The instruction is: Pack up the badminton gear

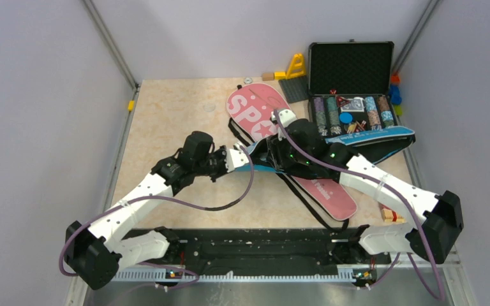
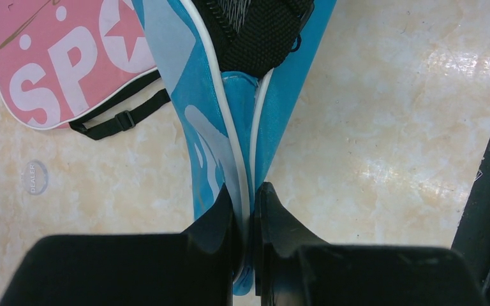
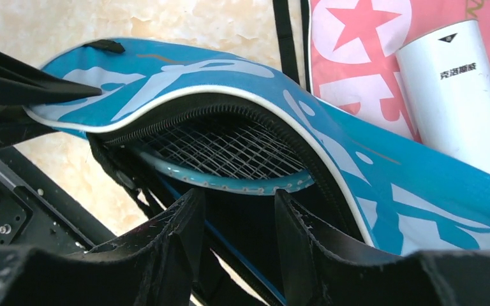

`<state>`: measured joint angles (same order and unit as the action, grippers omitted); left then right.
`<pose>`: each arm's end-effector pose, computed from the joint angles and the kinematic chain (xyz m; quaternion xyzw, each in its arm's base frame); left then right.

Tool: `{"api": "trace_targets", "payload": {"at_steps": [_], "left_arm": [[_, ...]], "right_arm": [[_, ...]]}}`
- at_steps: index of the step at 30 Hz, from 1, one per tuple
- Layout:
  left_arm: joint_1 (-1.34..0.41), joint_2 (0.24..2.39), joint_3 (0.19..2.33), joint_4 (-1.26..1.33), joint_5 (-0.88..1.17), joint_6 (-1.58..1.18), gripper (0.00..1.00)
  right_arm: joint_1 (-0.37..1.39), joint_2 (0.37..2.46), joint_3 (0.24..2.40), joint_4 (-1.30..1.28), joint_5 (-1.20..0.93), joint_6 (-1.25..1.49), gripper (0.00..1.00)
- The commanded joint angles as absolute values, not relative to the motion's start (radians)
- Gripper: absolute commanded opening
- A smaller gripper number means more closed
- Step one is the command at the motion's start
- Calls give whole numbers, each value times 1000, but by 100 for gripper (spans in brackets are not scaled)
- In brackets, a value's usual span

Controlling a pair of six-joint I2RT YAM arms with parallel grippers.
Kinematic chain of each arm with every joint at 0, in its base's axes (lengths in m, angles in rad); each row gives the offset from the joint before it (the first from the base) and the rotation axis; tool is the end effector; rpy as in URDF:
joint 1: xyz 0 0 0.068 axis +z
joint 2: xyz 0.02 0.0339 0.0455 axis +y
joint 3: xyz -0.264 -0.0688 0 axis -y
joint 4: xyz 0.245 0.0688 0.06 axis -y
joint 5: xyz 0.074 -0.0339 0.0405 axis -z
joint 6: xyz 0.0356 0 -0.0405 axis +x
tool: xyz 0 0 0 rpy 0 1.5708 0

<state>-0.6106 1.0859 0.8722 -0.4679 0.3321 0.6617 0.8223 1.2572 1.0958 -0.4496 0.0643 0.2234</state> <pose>0.1840 -0.1429 0.2859 0.5862 0.6740 -0.1383 0.4279 0.1920 0.2034 0.3216 -0.2474 0.8515 0.2057 0.4140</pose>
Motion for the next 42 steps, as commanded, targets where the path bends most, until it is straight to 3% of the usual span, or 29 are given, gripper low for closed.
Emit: {"api": "trace_targets", "payload": {"at_steps": [1,10,15,22,29,39,42], "left_arm": [[-613,1047,865,-377,370,628,0],[-614,1036,859,-371,383,627,0],[-616,1039,861,-370,380,627,0],[-618,1056,872,-370,378,624,0],[-621,1075,882,-373,372,624,0],[-621,1081,888,-387,365,641,0],[-620,1083,889,-388,359,649,0]], "right_arm": [[834,1300,1154,-372,18,242,45],[833,1339,1148,-262,-328,212,45],[833,1341,1139,-198,-420,218,46],[847,1371,1142,-173,-414,211,47],[874,1369,1149,-197,-118,214,47],[893,1375,1158,-255,-2,181,3],[893,1382,1167,-276,-28,159,0]]}}
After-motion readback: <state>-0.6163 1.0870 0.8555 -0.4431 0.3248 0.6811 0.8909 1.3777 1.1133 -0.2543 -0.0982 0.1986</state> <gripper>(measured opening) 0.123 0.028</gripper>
